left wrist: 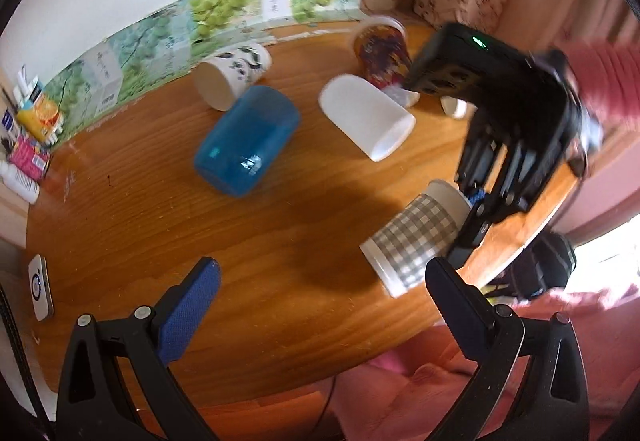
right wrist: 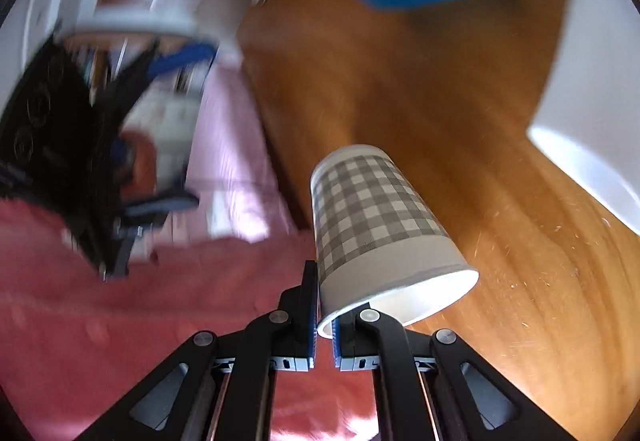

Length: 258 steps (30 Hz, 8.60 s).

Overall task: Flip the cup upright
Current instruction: 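Lift the cup and rotate it upright with the right gripper toward the left gripper, then close the left gripper on the upright cup while the right gripper releases it, then hold the checkered cup upright in the left gripper, then grasp the cup rim with the right gripper while the left gripper releases it, then lower the cup upright onto the desk and open the right gripper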

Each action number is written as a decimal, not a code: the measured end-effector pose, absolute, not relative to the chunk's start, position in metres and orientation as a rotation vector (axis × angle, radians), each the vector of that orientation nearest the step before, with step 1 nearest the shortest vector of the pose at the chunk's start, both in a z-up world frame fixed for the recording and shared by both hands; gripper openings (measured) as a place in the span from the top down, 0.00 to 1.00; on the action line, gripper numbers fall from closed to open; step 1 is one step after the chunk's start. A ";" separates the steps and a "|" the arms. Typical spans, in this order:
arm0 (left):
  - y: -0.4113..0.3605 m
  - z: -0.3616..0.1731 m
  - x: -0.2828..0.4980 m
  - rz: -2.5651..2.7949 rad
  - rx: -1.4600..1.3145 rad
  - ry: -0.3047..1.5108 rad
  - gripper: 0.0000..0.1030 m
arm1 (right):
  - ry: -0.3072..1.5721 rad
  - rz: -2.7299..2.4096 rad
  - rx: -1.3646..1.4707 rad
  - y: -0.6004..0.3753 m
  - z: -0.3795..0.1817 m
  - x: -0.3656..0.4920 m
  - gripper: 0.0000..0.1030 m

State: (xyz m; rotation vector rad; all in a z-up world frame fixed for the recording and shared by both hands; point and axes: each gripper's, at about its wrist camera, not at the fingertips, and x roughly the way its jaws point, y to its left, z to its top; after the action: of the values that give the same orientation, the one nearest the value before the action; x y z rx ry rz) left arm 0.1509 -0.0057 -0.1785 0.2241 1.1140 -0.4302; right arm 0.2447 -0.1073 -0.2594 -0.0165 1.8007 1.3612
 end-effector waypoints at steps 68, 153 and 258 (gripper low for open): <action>-0.118 -0.228 0.140 -0.695 0.600 1.158 0.01 | 0.775 0.328 0.131 -0.292 -0.216 0.123 0.26; -0.127 -0.217 0.237 -0.563 0.284 1.315 0.31 | 0.853 0.293 0.197 -0.293 -0.233 0.099 0.26; 0.001 -0.206 0.111 -0.031 -0.186 0.990 0.22 | 0.767 0.611 -0.172 -0.175 -0.199 0.166 0.30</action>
State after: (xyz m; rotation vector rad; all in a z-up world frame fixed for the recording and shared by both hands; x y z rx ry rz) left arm 0.1106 0.0005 -0.2064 -0.1863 0.9899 -0.0311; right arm 0.1660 -0.1747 -0.1988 -0.1719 0.7674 0.6108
